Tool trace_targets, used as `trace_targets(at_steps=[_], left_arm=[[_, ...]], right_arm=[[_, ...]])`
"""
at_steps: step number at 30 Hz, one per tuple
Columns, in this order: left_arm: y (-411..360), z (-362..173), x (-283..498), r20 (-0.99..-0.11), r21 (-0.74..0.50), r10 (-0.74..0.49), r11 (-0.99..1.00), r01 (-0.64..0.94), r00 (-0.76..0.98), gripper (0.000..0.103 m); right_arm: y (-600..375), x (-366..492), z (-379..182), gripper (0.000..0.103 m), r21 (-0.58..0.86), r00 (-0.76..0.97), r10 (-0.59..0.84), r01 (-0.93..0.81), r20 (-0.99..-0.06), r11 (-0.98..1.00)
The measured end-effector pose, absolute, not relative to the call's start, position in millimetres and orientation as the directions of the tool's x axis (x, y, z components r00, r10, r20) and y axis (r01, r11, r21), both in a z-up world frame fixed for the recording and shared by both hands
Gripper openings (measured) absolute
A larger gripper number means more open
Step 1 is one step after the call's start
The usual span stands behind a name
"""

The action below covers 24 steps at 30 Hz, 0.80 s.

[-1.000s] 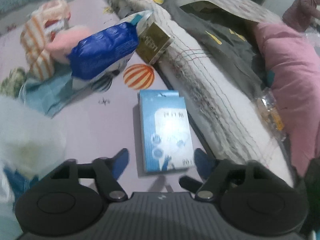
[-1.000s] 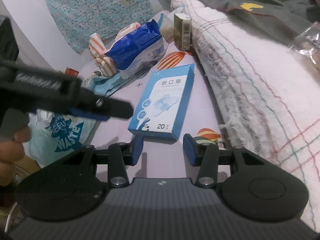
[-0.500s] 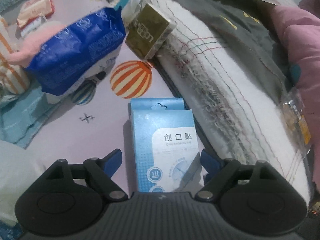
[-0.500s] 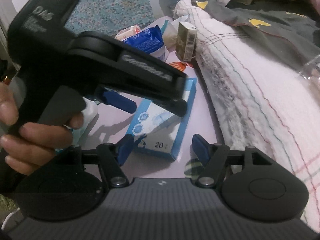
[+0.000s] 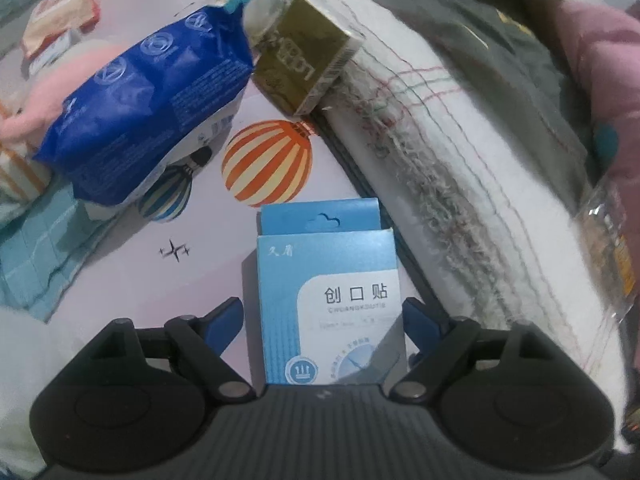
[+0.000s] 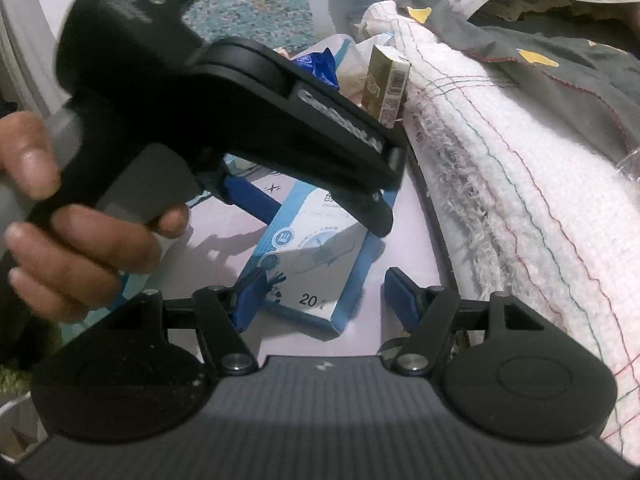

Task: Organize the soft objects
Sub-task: 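Lift the blue bandage box with the left tool toward the cardboard box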

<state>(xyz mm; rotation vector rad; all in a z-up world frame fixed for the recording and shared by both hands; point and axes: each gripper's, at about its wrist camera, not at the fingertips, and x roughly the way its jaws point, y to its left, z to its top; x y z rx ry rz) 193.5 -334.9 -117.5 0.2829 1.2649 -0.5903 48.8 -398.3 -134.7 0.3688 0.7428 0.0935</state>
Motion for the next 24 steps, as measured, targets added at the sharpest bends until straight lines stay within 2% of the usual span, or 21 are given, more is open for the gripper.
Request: trace_targets(at_steps=[1,2,13,20,24], left_arm=[[-335.6,-117.0,192.2,-0.948,-0.109,-0.258,0.816,0.567,0.189,0.084],[-334.4,-115.6,191.9,-0.945,-0.110,-0.263,0.815,0.570,0.195,0.075],[-312.6,-86.7,180.4,-0.907,-0.194,-0.359,0.821,0.536,0.221,0.074],[-281.0,-30.3,149.8,-0.841,-0.224,-0.438,0.817,0.531,0.318,0.074],[-243.1,5.4,135.2,-0.793,-0.216,-0.449,0.839,0.500,0.411,0.075]], right_arm=[[-397.5,47.0,-134.5,0.065,0.358,0.736,0.212,0.044,-0.643,0.933],[-396.8,46.2,-134.3,0.066,0.358,0.737,0.213,0.041,-0.641,0.933],[-391.2,34.4,-122.4,0.062,0.388,0.749,0.242,0.022,-0.617,0.921],[-377.3,10.5,-74.1,0.058,0.360,0.815,0.245,-0.049,-0.524,0.932],[-365.5,4.8,-41.0,0.058,0.371,0.842,0.298,-0.128,-0.449,0.920]])
